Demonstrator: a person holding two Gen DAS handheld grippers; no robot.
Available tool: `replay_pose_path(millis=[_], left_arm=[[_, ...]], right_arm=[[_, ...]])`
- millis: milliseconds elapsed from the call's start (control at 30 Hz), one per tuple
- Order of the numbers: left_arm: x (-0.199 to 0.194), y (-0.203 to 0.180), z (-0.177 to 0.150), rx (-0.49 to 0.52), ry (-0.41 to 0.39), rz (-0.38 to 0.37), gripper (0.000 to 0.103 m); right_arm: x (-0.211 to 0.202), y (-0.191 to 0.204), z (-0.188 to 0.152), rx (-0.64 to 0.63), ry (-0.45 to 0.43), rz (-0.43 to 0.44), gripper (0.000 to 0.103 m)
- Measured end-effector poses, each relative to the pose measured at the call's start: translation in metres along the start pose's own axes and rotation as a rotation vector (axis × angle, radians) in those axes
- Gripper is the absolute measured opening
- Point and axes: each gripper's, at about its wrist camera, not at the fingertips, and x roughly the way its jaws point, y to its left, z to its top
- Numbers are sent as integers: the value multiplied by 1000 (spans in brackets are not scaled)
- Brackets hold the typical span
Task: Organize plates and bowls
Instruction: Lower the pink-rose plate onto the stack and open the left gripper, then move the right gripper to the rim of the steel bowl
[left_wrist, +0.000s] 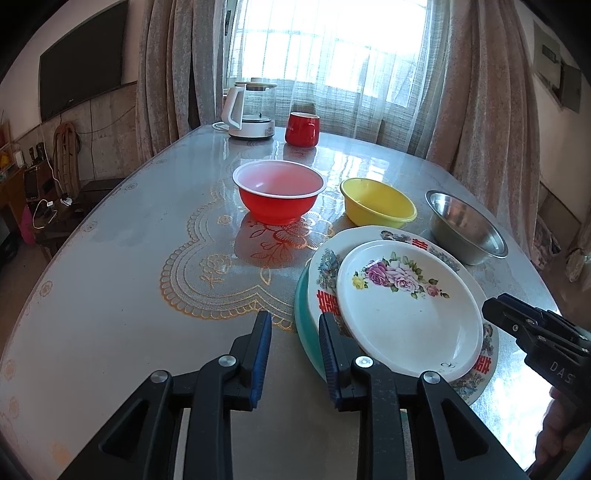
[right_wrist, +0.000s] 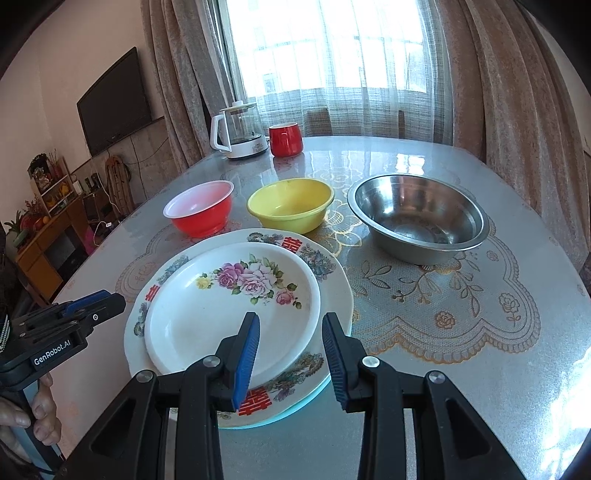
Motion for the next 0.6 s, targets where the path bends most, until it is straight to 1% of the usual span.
replay_pose_path(millis=[133,367,433,533,600], left_arm=[[0,2,0,-3,1,6,28],[5,5,-2,-24,35,-5,28],[7,6,-2,-30,42,3,28],[7,7,-2,-23,35,13,28],[5,7,-1,-18,28,5,28]], right_arm=[[-1,-1,1,4,-12,8,36],[1,-7,1,37,-1,10,36],[2,-9,1,44,1,9,36],[2,-10,2,46,2,14,36],[3,-10,3,39,0,11,36]])
